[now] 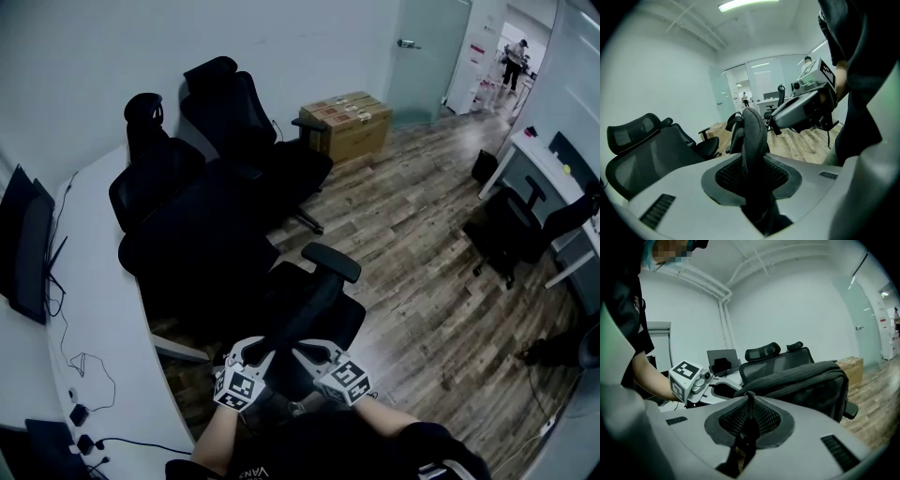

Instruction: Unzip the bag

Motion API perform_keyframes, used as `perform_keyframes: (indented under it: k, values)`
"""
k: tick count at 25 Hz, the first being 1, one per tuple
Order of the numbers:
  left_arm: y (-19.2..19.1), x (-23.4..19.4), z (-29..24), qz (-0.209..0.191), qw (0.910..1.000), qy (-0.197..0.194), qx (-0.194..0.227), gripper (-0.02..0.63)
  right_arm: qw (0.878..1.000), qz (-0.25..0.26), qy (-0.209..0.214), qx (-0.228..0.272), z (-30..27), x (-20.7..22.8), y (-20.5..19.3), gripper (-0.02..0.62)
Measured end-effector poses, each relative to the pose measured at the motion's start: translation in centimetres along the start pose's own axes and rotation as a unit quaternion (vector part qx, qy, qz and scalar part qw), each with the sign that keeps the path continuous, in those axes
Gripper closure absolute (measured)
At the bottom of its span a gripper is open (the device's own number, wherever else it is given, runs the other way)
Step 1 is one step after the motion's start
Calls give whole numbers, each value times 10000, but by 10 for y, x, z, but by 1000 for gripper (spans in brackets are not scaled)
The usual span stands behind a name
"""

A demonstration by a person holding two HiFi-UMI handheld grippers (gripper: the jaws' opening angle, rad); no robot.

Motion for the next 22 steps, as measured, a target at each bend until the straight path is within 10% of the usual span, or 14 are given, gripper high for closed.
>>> perform_keyframes:
  k: [22]
  values:
    - [13, -6, -11, 212, 9985, 493, -115, 502, 9994, -115, -318, 30, 22, 56, 30, 534]
Point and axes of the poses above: the fingertips, and each gripper's own axes: z backward along the fingers, x to its right, y out of its top, the point moved 7 cm from there along z, backward along the fingers, and after that the axes turned 6 degrees about y, right-handed, at the moved point
